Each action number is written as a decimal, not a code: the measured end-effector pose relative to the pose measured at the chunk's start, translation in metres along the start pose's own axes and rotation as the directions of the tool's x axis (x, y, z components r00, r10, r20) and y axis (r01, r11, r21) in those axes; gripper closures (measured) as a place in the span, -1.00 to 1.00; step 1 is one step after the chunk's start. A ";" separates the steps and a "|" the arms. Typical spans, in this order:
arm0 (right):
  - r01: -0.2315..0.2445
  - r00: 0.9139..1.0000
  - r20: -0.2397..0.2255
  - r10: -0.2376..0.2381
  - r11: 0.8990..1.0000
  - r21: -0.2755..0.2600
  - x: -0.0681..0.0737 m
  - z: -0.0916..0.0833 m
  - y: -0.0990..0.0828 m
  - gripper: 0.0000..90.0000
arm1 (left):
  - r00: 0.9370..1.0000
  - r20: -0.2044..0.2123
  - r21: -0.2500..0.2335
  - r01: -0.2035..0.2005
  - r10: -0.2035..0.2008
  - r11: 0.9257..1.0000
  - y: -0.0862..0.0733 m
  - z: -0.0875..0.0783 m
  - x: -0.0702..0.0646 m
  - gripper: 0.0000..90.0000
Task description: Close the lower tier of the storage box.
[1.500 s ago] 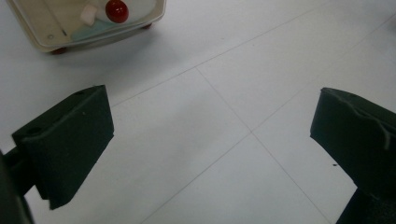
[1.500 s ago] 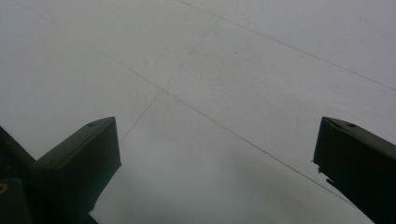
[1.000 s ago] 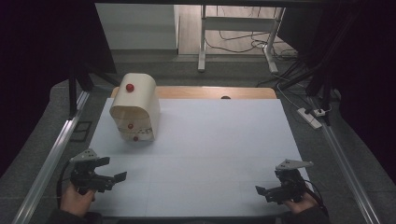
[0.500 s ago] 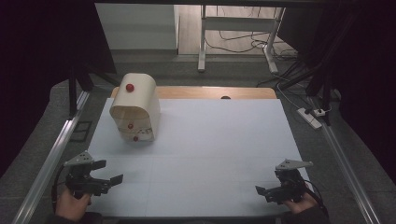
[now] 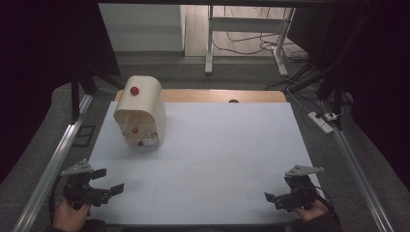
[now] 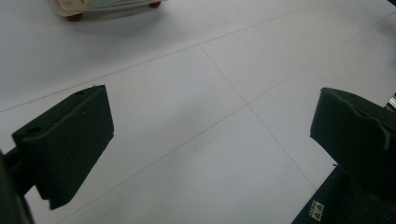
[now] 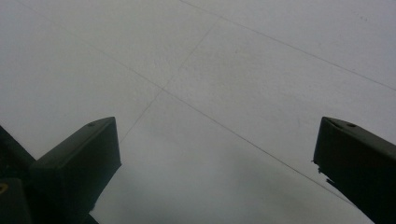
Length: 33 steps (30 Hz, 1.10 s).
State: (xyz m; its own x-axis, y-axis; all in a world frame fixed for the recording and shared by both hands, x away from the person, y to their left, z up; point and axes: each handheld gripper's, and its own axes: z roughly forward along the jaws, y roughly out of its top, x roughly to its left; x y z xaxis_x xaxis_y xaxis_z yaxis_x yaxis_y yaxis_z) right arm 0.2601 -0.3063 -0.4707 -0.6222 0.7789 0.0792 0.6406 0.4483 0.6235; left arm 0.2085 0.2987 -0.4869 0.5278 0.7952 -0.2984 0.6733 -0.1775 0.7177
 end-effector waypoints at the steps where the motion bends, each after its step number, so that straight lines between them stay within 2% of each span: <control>1: 0.000 1.000 0.000 0.000 1.000 0.000 0.000 0.000 0.000 -1.00 | 1.000 -0.001 -0.001 -0.001 0.001 1.000 0.000 -0.001 0.000 -1.00; 10: 0.000 1.000 0.000 0.000 1.000 0.000 0.000 0.000 0.000 -1.00 | 1.000 0.000 -0.002 0.014 -0.014 1.000 -0.005 -0.004 0.002 -1.00; 33: -0.002 1.000 0.001 0.002 1.000 0.001 0.000 0.000 0.000 -1.00 | 0.999 -0.034 0.009 0.025 -0.025 1.000 -0.015 -0.012 0.003 -1.00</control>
State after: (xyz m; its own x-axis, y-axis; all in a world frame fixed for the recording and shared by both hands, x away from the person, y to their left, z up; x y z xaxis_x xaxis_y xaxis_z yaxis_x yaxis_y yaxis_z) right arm 0.2601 -0.3063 -0.4708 -0.6203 0.7803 0.0801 0.6426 0.4469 0.6224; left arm 0.1939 0.3103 -0.4906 0.4928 0.8188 -0.2945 0.6910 -0.1625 0.7043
